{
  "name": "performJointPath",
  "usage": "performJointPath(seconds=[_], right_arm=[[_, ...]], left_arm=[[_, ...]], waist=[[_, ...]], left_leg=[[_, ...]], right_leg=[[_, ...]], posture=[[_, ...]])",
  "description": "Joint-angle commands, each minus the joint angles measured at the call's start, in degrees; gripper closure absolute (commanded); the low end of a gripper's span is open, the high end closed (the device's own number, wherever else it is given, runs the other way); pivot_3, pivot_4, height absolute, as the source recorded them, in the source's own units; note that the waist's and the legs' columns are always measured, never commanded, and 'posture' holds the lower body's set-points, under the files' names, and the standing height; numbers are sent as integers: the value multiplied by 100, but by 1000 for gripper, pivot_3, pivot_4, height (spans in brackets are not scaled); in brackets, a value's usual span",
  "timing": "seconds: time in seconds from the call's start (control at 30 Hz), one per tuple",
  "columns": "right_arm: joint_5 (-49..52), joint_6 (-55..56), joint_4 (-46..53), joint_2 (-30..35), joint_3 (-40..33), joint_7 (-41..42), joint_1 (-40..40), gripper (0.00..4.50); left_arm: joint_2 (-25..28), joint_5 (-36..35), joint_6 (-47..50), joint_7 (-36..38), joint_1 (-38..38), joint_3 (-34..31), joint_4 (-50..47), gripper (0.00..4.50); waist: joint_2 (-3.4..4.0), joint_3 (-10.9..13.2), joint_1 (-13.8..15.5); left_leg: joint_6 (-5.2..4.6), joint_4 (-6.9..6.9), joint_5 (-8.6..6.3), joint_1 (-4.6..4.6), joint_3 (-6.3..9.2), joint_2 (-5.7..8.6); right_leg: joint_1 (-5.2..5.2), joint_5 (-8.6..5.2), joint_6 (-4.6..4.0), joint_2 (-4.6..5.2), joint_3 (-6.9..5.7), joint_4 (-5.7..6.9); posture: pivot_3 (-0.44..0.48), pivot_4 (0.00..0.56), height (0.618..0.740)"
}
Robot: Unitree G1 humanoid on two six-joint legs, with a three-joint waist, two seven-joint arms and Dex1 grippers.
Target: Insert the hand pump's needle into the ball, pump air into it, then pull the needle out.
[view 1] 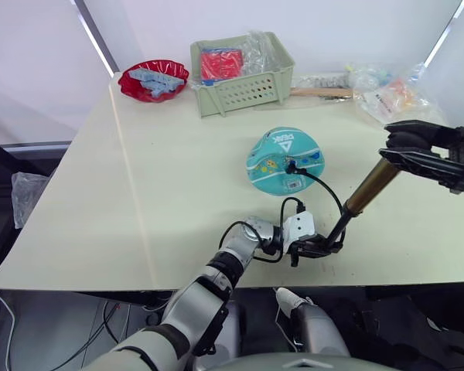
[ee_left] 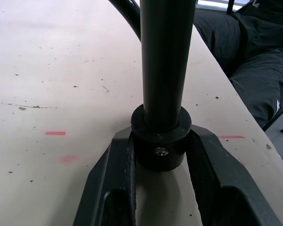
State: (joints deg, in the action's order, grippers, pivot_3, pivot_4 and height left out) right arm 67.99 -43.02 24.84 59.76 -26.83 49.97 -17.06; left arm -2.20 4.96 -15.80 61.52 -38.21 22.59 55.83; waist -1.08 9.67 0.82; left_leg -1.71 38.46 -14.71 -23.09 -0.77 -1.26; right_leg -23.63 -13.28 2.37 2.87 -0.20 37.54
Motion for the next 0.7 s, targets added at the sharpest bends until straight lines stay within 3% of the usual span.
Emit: performJointPath(seconds=[0.03, 0.43, 0.7], right_arm=[[309, 135, 6, 162, -747, -50, -420, 2606], [853, -515, 148, 103, -846, -59, 227, 2606], [441, -462, 239, 102, -679, 163, 359, 2606]], left_arm=[[84, 353, 87, 28, 107, 231, 365, 3453], [82, 473, -193, -91, 93, 256, 589, 3453], [83, 544, -293, -125, 97, 256, 680, 3453]], waist=[[0, 0, 0], [-1, -2, 4], [-5, -5, 4]], left_leg=[[0, 0, 0, 0, 0, 0], [-2, 0, -1, 4, 3, -1], [-2, 0, -2, 4, 3, -1]], right_leg=[[0, 0, 0, 0, 0, 0], [2, 0, 0, 1, 1, 1], [3, 0, 0, 0, 1, 0]], posture=[[0, 150, 738], [0, 150, 738], [0, 150, 738]])
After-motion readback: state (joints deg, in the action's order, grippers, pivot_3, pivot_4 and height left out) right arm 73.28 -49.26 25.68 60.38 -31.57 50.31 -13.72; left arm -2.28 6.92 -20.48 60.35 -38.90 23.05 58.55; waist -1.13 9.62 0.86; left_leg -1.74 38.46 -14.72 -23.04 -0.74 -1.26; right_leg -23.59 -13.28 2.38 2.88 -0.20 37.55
